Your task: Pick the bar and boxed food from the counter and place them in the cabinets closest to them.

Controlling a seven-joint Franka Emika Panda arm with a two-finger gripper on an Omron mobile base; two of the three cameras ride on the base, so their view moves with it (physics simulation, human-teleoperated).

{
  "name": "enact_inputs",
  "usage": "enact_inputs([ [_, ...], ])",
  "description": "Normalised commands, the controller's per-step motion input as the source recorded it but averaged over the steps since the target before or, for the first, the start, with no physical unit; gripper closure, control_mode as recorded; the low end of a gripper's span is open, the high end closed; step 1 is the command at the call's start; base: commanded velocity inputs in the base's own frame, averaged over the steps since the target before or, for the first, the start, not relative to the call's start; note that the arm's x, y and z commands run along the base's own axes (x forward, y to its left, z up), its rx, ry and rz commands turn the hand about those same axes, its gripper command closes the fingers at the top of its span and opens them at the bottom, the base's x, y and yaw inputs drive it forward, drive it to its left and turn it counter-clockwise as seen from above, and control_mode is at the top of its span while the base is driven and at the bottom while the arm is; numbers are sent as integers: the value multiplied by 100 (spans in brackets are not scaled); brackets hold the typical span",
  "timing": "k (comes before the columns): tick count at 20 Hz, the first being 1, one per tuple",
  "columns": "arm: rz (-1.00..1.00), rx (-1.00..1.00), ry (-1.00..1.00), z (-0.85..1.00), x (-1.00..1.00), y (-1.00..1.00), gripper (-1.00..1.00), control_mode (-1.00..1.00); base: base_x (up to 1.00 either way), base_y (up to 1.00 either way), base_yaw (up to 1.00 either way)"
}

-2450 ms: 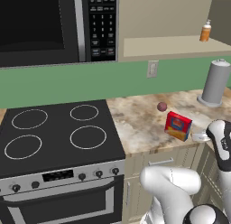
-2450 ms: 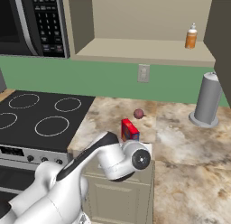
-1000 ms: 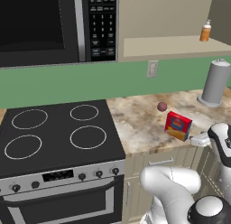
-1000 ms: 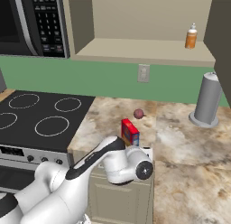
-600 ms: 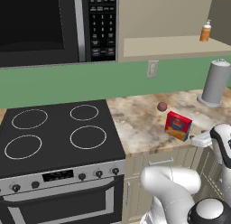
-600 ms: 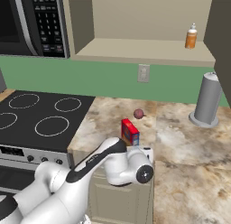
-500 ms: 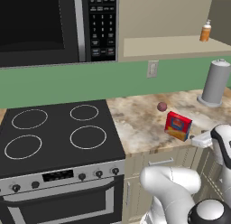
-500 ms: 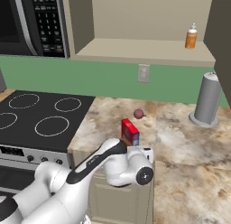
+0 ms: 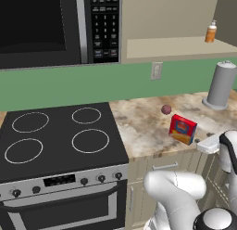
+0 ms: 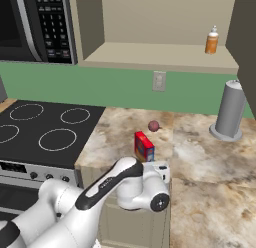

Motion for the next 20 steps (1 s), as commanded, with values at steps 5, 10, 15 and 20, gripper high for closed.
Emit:
enact_inputs([
  [5, 0, 0, -9, 4, 0, 0, -100, -100, 0, 0, 0],
  [10, 0, 0, -6, 1, 0, 0, -100, -100, 0, 0, 0],
  [15, 0, 0, 0, 0, 0, 0, -100, -100, 0, 0, 0],
  [20, 0, 1, 0, 0, 9, -14, -100, -100, 0, 0, 0],
])
